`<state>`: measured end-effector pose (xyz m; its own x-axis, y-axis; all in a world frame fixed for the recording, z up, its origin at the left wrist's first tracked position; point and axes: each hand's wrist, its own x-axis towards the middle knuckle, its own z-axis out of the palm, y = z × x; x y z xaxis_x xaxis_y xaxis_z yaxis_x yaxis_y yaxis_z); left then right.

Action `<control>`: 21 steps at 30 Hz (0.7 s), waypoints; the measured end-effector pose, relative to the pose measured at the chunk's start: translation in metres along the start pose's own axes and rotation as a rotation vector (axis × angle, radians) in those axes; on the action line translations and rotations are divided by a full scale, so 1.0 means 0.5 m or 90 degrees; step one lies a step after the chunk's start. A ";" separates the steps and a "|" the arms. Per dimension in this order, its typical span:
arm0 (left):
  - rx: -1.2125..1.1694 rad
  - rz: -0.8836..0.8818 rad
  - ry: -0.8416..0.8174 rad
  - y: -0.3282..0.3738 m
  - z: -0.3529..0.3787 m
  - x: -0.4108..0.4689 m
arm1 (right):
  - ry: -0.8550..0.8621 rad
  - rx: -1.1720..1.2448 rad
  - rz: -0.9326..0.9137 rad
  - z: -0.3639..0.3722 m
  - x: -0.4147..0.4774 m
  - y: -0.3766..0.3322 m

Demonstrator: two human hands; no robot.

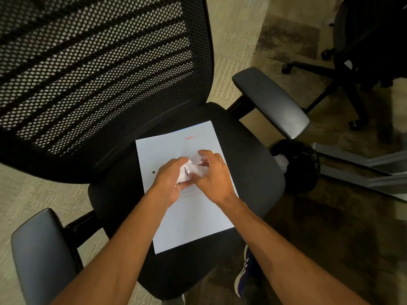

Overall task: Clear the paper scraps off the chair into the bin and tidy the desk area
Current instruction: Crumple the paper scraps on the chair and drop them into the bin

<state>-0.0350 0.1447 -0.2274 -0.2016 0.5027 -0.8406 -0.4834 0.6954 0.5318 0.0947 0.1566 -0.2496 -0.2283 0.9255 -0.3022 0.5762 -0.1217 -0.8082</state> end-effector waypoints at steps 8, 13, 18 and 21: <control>0.007 -0.015 -0.078 -0.028 0.113 -0.054 | 0.168 0.080 -0.015 -0.101 -0.079 0.043; 0.091 0.012 -0.122 -0.053 0.238 -0.088 | 0.262 0.066 0.025 -0.211 -0.123 0.088; 0.066 -0.024 -0.160 -0.081 0.361 -0.101 | 0.326 0.067 0.052 -0.306 -0.144 0.143; 0.105 -0.057 -0.179 -0.091 0.437 -0.100 | 0.357 0.076 0.073 -0.354 -0.143 0.183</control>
<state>0.1832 0.2004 -0.1872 0.0902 0.5416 -0.8358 -0.3389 0.8058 0.4856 0.3026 0.1426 -0.2125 0.2989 0.9486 -0.1042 0.4732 -0.2422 -0.8470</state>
